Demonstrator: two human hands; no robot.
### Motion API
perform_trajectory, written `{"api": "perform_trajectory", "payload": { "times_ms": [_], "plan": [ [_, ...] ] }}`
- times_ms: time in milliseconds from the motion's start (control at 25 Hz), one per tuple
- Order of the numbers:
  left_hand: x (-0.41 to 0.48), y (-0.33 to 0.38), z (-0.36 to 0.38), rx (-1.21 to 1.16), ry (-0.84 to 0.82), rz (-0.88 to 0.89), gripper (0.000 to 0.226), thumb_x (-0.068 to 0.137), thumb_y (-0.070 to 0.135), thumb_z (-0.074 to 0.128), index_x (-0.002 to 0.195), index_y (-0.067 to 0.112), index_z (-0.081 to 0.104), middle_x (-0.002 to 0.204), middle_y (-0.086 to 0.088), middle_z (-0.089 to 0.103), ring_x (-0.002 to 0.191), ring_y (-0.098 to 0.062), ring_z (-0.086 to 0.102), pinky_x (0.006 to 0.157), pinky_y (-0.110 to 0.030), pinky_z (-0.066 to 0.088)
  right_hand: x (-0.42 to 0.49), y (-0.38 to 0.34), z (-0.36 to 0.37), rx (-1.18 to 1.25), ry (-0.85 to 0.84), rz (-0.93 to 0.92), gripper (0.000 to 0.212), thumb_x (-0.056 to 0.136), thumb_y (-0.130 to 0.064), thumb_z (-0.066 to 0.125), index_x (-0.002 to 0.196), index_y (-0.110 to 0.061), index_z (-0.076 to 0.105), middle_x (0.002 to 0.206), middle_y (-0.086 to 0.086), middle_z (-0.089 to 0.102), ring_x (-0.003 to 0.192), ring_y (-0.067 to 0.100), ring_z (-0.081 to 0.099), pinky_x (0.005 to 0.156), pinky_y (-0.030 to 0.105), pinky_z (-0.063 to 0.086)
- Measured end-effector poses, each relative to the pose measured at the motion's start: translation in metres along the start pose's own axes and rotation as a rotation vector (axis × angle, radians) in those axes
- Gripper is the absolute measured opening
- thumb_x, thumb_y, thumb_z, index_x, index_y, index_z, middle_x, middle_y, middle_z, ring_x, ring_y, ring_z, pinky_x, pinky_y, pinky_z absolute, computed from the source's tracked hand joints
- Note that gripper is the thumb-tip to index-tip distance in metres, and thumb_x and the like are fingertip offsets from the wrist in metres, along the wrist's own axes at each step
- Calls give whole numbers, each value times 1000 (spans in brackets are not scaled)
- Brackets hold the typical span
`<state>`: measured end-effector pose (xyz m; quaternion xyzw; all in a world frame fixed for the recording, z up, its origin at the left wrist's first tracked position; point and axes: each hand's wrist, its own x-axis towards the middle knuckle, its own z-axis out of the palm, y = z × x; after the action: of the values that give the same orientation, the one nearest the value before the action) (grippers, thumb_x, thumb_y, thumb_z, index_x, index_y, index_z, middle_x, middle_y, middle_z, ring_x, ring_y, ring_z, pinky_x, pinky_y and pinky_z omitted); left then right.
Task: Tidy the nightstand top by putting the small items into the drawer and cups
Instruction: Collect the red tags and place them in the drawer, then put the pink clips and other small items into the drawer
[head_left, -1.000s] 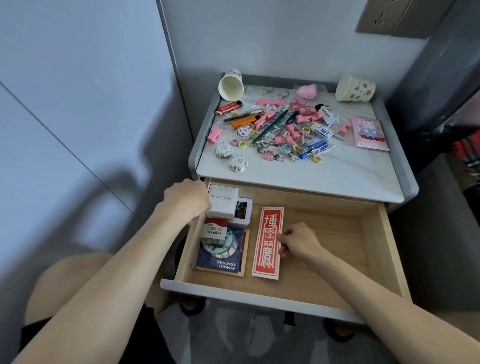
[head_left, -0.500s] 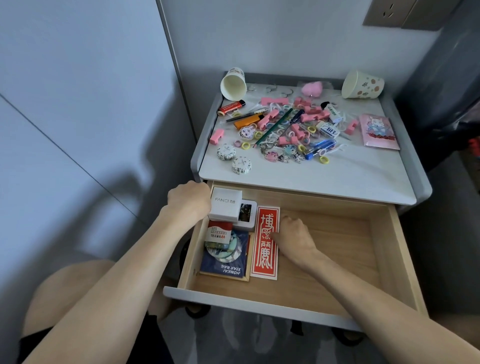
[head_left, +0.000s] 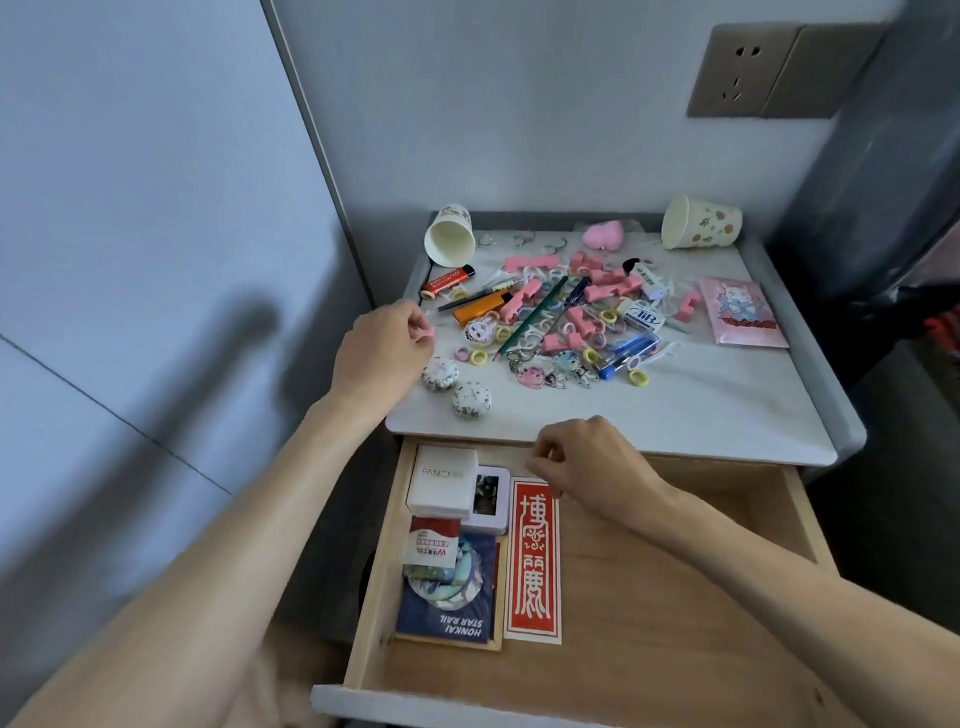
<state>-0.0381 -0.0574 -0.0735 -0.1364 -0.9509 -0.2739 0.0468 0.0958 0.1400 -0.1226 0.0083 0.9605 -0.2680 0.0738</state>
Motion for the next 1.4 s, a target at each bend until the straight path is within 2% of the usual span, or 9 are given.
{"api": "perform_trajectory", "payload": {
  "times_ms": [200,400,560,720,840,1000,1160,1280,1400],
  "plan": [
    [51,-6,16,317,-190,18,31,97,21,57,125,10,59,117,-15,65,107,-34,61,83,-38,50,60,-16,-40,15,179,-115,11,94,-24,60,89,-18,67,81,-5,68,71,10,65,69,27,57],
    [71,-3,34,494,-126,112,18,92,11,53,108,8,62,104,-17,67,94,-38,62,71,-39,47,159,9,-72,-171,321,-58,24,94,-10,58,113,-21,65,113,3,63,84,16,64,69,26,55],
    [99,10,37,192,-21,82,16,91,17,60,105,12,66,106,-9,69,96,-33,63,79,-40,52,195,15,-75,-351,183,-52,25,91,-17,66,115,-22,66,114,4,57,93,19,58,79,31,55],
    [146,30,56,-102,-97,80,25,89,14,66,114,17,65,110,-1,67,99,-21,63,90,-35,52,196,16,-81,-424,255,-164,21,90,-12,67,110,-16,65,112,5,59,103,23,57,87,38,53],
    [171,49,82,-22,-110,173,32,93,11,65,124,15,62,120,-4,66,110,-24,62,93,-33,49,185,43,-106,-343,341,-171,10,94,-6,57,101,-12,60,105,8,62,93,25,58,80,39,51],
    [191,62,113,248,-191,271,32,94,10,60,125,16,63,130,-10,64,118,-29,60,98,-41,50,173,87,-141,-175,455,119,16,97,-19,42,102,-8,53,96,17,64,75,31,56,67,39,49],
    [198,65,130,389,-166,296,32,88,-1,58,114,15,69,124,-13,66,113,-34,61,94,-47,52,165,111,-138,-292,300,76,16,99,-25,37,92,-14,45,77,8,57,68,27,57,62,40,51],
    [194,70,125,353,-132,301,23,91,2,56,108,11,69,118,-12,66,112,-34,60,93,-44,50,163,113,-129,-430,149,-14,18,101,-32,44,86,-21,44,82,1,59,71,22,56,60,33,41],
    [187,75,112,221,-77,266,8,97,14,57,102,11,63,107,-12,69,101,-33,63,82,-41,50,167,111,-130,-509,163,-8,13,98,-32,53,89,-23,54,91,2,63,80,23,57,65,32,38]
  ]
}}
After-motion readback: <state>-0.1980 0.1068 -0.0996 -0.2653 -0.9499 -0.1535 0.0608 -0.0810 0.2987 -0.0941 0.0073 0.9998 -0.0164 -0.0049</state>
